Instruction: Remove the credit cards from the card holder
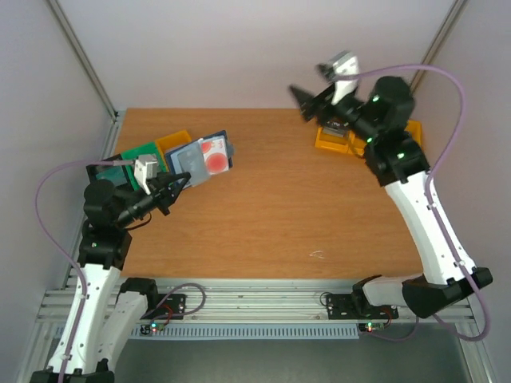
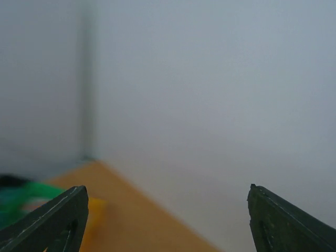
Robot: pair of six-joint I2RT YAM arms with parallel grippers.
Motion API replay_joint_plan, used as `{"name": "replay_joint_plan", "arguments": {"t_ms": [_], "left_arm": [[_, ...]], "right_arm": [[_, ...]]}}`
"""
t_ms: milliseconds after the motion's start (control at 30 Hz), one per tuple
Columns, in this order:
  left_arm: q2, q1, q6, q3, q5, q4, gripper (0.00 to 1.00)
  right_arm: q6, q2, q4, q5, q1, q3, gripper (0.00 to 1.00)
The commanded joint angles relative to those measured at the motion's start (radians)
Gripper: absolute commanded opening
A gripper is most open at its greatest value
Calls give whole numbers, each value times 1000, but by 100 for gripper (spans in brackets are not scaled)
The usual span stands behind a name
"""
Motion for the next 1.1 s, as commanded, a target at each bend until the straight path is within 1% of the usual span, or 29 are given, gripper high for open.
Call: {"name": "replay_joint_plan", "arguments": {"t_ms": [0, 67, 133, 167, 233, 300, 367, 500, 633, 800, 867, 967, 1067], "left_arm": [[-46, 2, -87, -19, -26, 75, 0], [-54, 2, -124, -24, -37, 83, 0], [-57, 3, -163, -29, -24, 111, 0], [-57, 2, -189, -34, -8, 126, 0], [-61, 1, -219, -39, 0, 131, 0], [-68, -2, -235, -42, 2, 131, 0], [-72, -1, -241, -44, 12, 162, 0], [-80, -3, -262, -51, 44, 197, 0], [-86, -4, -284, -59, 133, 251, 0], [-88, -5, -300, -63, 188, 280, 0], [-82, -8, -299, -62, 210, 288, 0], [-76, -11, -292, -64, 229, 276, 0], [-79, -14, -270, -66, 234, 249, 0]], "right_arm": [[319, 8, -81, -196, 255, -79, 81], [358, 18, -124, -167, 378, -75, 78], [362, 34, -163, -98, 496, -72, 76], [339, 46, -199, -63, 555, -67, 76], [289, 74, -269, 55, 661, -44, 76], [289, 111, -322, 133, 706, -19, 76], [308, 149, -360, 149, 724, 0, 75], [306, 218, -401, 129, 746, 48, 60], [305, 243, -390, 169, 747, 57, 58], [304, 270, -379, 197, 747, 80, 58], [303, 279, -365, 179, 747, 92, 55], [287, 292, -358, 125, 746, 117, 43], [273, 298, -372, 78, 741, 131, 28]]}}
